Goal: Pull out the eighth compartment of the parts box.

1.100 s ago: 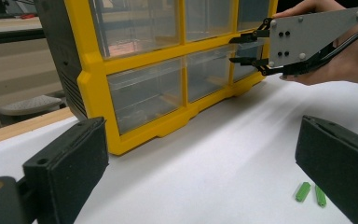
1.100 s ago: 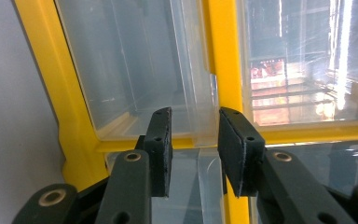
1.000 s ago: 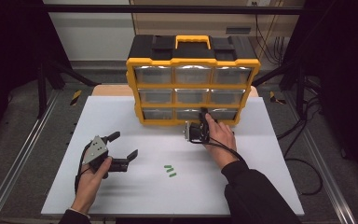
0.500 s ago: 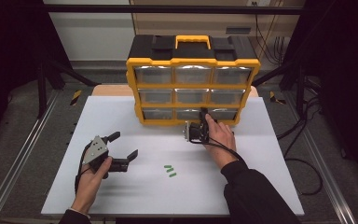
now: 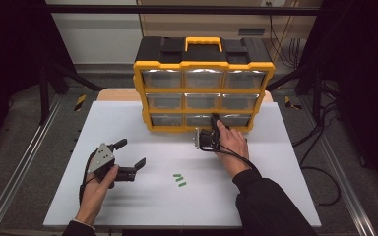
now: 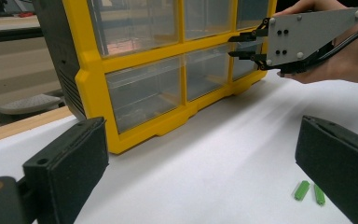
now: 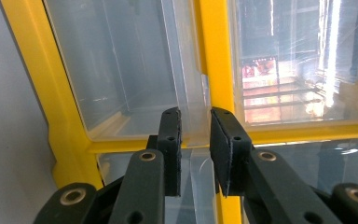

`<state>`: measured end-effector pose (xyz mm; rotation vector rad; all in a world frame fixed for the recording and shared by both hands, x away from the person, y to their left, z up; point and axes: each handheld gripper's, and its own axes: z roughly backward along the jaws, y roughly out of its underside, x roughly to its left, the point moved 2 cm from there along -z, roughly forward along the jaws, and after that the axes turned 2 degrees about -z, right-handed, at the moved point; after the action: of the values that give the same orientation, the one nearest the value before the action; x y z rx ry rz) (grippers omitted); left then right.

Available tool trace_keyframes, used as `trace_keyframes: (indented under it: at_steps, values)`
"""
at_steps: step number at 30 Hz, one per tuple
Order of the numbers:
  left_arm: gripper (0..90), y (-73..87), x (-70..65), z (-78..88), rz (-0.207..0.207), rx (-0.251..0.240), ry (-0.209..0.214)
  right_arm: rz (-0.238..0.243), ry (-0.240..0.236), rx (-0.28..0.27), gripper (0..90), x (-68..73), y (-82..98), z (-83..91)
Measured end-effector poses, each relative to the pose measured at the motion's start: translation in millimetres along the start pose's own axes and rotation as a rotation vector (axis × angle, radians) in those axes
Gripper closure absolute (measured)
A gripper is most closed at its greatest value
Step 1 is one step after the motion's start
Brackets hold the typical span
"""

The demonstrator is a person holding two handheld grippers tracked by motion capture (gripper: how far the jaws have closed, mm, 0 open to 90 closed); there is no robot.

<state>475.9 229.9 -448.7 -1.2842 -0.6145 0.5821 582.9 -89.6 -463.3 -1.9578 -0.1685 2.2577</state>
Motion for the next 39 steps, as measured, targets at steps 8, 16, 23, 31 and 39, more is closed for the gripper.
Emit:
trace_keyframes:
  at_steps: [8,16,23,31,39]
  values:
    - [2.0,0.0,0.0,0.1,0.000,0.000,0.000,0.003,-0.005,-0.003,75.1,-0.9,0.4,0.1]
    - [2.0,0.1,0.3,0.3,-0.002,0.002,-0.001,0.015,-0.006,-0.007,75.5,-0.9,0.0,0.1]
    - [2.0,0.1,0.2,0.3,-0.003,0.002,-0.001,0.021,-0.018,-0.008,75.8,-2.8,-0.5,2.8]
    - [2.0,0.2,0.4,0.5,-0.003,0.003,-0.002,0.031,-0.023,-0.016,75.9,-4.4,0.0,6.7]
    - [2.0,0.1,1.3,1.1,-0.012,0.009,-0.003,0.028,-0.028,-0.018,75.8,-4.4,0.6,10.8]
